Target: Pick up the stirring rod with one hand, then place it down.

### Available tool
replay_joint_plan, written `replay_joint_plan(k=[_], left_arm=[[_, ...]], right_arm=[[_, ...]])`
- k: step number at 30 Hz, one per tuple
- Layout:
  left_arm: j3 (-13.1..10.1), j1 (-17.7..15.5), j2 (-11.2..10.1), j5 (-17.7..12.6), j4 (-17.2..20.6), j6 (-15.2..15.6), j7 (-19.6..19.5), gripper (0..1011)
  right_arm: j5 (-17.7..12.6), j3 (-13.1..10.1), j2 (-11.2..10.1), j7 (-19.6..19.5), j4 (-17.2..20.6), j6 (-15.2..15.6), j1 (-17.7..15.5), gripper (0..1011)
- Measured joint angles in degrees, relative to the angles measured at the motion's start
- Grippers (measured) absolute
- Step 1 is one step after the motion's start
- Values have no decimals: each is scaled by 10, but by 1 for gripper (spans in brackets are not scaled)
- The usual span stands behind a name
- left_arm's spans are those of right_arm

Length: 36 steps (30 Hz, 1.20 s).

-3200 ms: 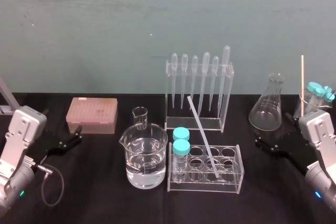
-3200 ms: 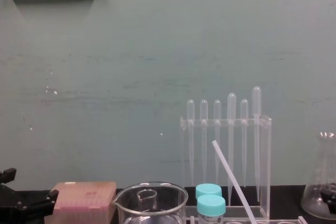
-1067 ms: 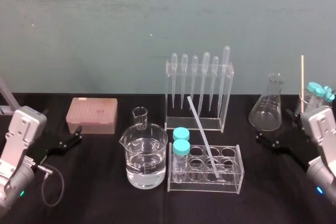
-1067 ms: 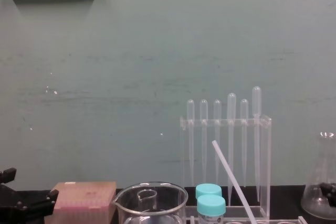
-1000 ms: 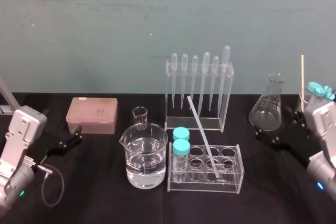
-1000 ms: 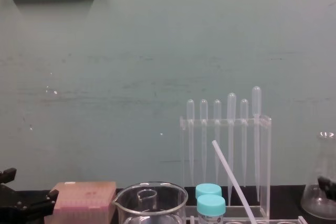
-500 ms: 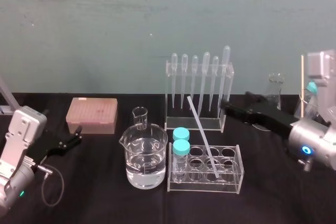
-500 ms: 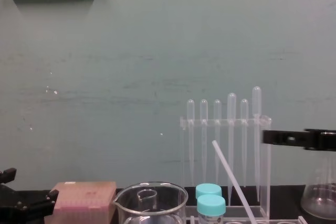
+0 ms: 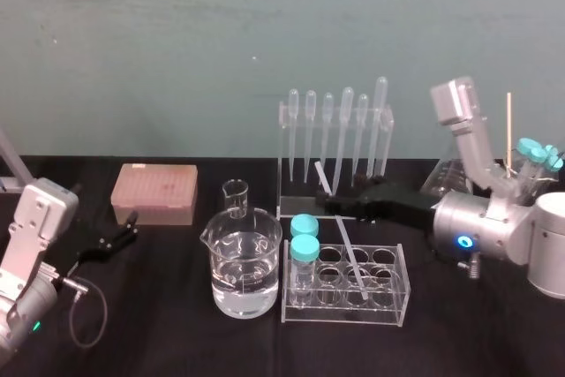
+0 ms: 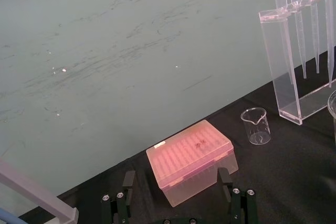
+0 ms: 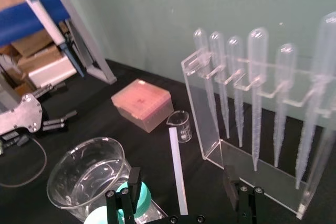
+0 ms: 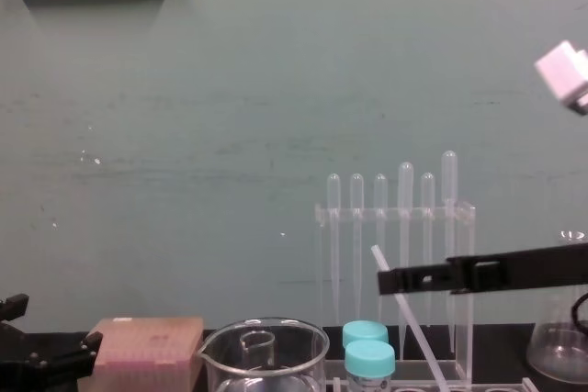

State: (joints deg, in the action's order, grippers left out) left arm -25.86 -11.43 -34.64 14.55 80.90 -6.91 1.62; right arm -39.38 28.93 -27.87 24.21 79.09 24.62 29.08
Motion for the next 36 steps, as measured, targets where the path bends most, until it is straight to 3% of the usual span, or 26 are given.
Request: replay_joint_plan(k=[12,25,36], left_arm=[[0,0,0,0,0,0,0,1000],[0,0,0,0,0,0,0,1000],[0,0,0,0,0,0,0,1000]], right_arm=[[54,47,31,12,-64,-30,48,1003],[96,53,37,17,-72,-43,51,1003],[95,53,38,17,-72,-44,51,995]])
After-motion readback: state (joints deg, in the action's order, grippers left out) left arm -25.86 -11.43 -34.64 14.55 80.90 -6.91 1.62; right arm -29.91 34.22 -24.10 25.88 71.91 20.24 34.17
